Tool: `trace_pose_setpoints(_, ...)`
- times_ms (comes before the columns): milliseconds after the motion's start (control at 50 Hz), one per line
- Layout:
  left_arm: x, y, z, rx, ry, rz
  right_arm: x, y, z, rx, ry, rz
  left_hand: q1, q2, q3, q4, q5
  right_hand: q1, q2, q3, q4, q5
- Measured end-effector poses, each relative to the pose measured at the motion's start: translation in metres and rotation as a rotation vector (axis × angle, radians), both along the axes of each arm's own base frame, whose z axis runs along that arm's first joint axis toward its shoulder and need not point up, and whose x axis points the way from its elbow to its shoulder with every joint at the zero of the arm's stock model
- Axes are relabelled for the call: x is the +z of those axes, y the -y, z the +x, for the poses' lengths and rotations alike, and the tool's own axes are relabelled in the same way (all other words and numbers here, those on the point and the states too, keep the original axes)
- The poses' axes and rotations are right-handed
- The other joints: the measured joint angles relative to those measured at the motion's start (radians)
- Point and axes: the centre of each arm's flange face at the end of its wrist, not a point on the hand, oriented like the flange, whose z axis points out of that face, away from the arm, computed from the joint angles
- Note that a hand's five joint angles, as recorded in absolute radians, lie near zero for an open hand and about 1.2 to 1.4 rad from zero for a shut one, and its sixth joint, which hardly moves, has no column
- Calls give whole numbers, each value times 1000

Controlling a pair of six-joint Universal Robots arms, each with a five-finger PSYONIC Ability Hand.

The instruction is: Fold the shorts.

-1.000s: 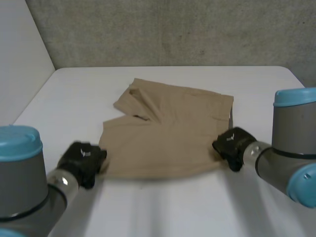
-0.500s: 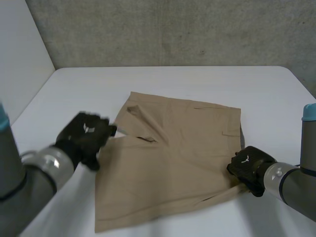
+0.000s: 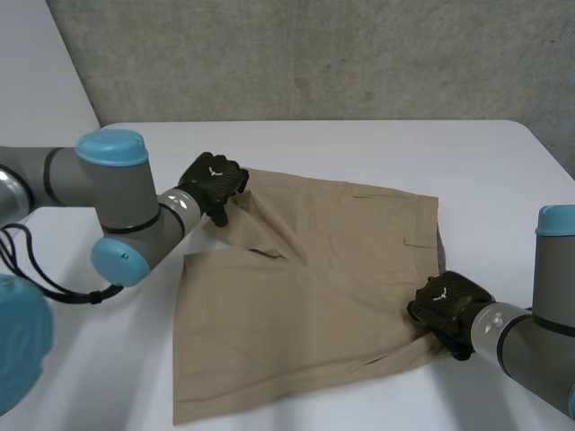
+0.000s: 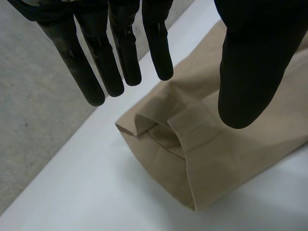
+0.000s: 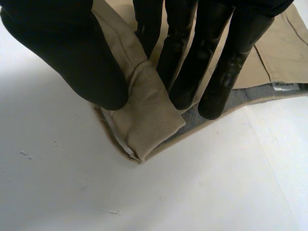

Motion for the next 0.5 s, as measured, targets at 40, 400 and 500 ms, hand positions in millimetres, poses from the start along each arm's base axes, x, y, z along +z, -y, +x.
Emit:
trace_pose_setpoints(40, -6, 5, -1, -5, 2, 11, -1, 0, 0, -1, 0, 1, 9, 9, 10, 11, 8, 0, 0, 0, 0, 0)
trace_pose_setpoints(400, -33, 17, -4, 0, 39, 78, -3, 4, -1, -9, 0, -8, 541, 584, 580, 583, 532, 0, 0, 0, 0, 0)
trace_pose_setpoints(500, -30, 13, -2, 28, 58, 89, -3, 4, -1, -10, 1, -10, 541, 595, 590, 593, 532, 0, 0, 0, 0, 0)
